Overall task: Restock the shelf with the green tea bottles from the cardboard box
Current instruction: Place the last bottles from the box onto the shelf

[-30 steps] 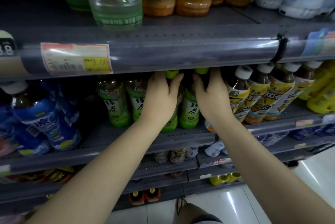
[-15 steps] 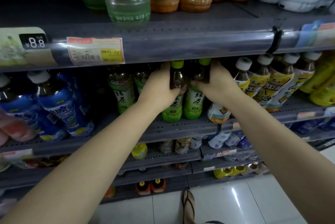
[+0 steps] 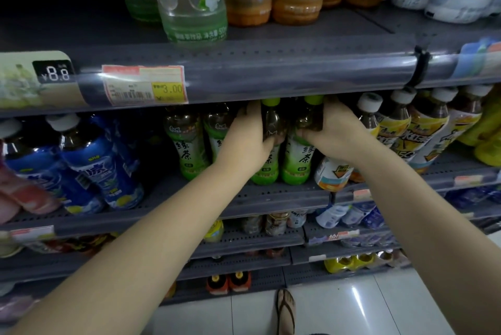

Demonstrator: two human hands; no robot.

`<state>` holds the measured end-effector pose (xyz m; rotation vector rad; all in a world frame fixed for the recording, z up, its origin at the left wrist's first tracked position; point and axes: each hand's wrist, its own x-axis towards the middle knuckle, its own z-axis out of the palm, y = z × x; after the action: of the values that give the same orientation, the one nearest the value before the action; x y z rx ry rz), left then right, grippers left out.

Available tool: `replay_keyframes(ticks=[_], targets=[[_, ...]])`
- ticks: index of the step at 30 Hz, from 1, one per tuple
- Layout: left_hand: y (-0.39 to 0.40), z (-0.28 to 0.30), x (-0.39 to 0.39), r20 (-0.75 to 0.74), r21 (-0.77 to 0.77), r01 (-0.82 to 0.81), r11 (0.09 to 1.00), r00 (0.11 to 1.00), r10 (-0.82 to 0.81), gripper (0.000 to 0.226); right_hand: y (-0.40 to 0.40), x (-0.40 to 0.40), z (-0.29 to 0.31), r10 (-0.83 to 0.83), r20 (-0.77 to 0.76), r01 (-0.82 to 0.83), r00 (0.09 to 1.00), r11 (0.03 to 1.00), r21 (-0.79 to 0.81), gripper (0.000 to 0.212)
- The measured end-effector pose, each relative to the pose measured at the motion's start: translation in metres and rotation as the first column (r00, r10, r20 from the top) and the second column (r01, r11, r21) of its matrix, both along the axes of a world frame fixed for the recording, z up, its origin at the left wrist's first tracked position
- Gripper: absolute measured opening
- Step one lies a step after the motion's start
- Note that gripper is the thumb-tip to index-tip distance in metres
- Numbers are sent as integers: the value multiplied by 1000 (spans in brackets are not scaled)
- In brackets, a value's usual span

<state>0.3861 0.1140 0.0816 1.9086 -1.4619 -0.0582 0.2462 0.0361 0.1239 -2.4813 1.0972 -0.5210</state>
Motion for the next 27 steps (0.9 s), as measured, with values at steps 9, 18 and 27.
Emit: replay_keyframes(ticks=[9, 18, 27], targets=[[20, 18, -3, 54, -45, 12, 999, 998, -10, 70, 21, -3, 13, -138, 165, 155, 977, 983, -100, 24], [102, -13, 52, -295, -274, -274, 922, 936, 190, 33, 84, 19, -35, 43, 578, -80, 815, 996, 39, 45], [87, -20, 86, -544, -215, -407, 888, 805, 237, 67, 88, 103, -29, 100, 458, -50, 883, 991, -120, 57]])
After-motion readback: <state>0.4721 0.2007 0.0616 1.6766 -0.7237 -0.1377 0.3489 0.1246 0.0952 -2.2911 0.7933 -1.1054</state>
